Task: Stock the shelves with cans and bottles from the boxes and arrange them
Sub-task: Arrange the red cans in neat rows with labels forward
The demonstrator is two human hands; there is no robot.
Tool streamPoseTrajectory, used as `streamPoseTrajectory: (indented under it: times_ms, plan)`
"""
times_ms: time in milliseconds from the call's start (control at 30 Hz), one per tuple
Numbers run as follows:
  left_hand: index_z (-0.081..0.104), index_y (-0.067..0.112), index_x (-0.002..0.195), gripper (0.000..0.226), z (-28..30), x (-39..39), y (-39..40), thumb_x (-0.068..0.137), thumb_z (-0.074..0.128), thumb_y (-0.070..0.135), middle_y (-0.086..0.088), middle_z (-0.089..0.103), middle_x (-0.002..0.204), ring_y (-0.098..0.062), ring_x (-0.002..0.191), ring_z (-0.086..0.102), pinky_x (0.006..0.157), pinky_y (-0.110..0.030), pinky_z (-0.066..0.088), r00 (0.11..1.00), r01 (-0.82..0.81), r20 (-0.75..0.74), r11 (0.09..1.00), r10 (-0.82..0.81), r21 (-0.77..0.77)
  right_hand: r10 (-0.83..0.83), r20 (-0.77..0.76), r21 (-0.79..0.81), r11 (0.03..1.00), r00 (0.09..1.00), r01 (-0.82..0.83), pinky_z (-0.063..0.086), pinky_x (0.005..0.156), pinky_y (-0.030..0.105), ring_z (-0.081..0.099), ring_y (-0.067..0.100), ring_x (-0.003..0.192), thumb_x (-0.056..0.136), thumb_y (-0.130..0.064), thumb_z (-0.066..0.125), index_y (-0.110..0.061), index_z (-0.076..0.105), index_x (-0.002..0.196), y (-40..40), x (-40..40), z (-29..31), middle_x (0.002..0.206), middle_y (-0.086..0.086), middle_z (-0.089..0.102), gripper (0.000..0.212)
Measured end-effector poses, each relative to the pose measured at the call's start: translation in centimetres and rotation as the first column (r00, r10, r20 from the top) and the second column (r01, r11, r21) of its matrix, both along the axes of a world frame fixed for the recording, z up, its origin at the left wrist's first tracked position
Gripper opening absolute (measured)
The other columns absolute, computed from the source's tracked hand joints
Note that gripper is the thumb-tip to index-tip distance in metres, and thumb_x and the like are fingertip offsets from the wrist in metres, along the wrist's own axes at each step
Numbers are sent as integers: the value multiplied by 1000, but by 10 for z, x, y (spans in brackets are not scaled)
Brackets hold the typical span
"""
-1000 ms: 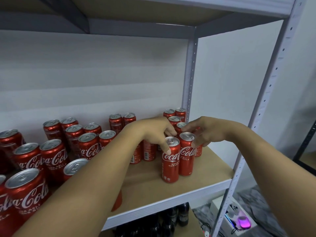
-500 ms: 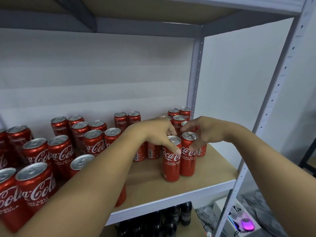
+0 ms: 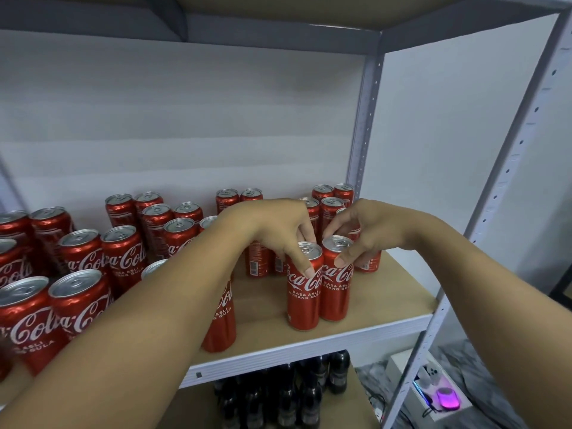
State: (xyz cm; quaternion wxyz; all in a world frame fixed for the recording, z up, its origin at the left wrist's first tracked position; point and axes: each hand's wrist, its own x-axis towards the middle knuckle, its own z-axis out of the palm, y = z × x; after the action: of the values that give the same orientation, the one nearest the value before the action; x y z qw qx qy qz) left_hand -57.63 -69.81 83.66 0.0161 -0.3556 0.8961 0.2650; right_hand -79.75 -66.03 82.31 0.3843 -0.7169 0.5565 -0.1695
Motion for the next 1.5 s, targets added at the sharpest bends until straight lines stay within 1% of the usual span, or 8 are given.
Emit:
streamPoseTrajectory:
  times_ms: [133, 467, 633, 800, 933, 1067, 1233, 1500]
  plan:
    - [79, 19, 111, 48, 2, 18, 4, 69, 95, 33, 10, 80, 98, -5, 92, 75, 94, -35, 60, 1000, -25, 8, 999, 25, 22, 25, 21, -3, 1000, 999, -25, 63, 76, 47, 76, 25, 90, 68, -3, 90, -15, 74, 110, 5, 15, -1, 103, 8, 76, 47]
    - [78, 26, 112, 54, -5, 47, 4, 64, 97, 39, 13, 78, 106, -4, 98, 73, 95, -38, 60, 997, -64, -40, 998, 65, 28, 78, 19, -25, 997, 997, -77, 63, 74, 44, 75, 24, 93, 67, -6, 91, -17, 74, 112, 4, 38, -3, 106, 3, 75, 50]
    - [77, 24, 111, 46, -8, 50, 6, 70, 94, 36, 15, 78, 103, -5, 99, 73, 95, -42, 60, 995, -39, -89, 998, 42, 40, 88, 8, -22, 996, 996, -87, 63, 72, 41, 75, 24, 93, 68, -6, 91, -19, 74, 113, 3, 37, -2, 110, 4, 74, 50]
    - [78, 23, 107, 45, -14, 50, 5, 69, 94, 40, 15, 78, 104, -4, 99, 73, 90, -43, 62, 987, -57, -151, 998, 58, 10, 84, -22, -16, 996, 996, -85, 63, 77, 45, 75, 22, 92, 68, -5, 91, -20, 74, 114, 1, 36, 1, 111, 2, 73, 51]
    - [77, 19, 112, 46, -15, 48, 6, 72, 93, 36, 10, 76, 110, -3, 95, 73, 78, -36, 65, 981, -72, -181, 997, 77, 32, 83, -50, -13, 996, 995, -84, 63, 76, 45, 74, 22, 94, 68, -5, 91, -19, 73, 114, 1, 34, 2, 114, 2, 72, 52]
    - [76, 18, 114, 49, -17, 45, 5, 72, 93, 36, 9, 75, 112, -6, 102, 72, 75, -32, 65, 976, -83, -199, 996, 88, 32, 75, -57, -7, 997, 996, -75, 63, 75, 44, 75, 20, 90, 70, 0, 88, -17, 73, 113, 2, 31, 3, 112, 1, 74, 48]
    - [78, 25, 107, 47, -16, 43, 6, 66, 95, 41, 15, 77, 102, -3, 100, 72, 89, -39, 62, 985, -73, -161, 997, 69, -19, 73, -53, 13, 997, 996, -72, 63, 76, 44, 75, 22, 92, 71, 0, 88, -17, 73, 114, 2, 31, 4, 114, 1, 73, 49]
    - [76, 27, 103, 47, -13, 42, 6, 64, 97, 43, 17, 77, 97, -4, 95, 73, 90, -39, 62, 988, -80, -136, 997, 77, -14, 75, -63, 43, 996, 995, -73, 63, 79, 47, 75, 21, 93, 70, -2, 89, -20, 72, 115, 1, 30, 5, 115, 1, 72, 51]
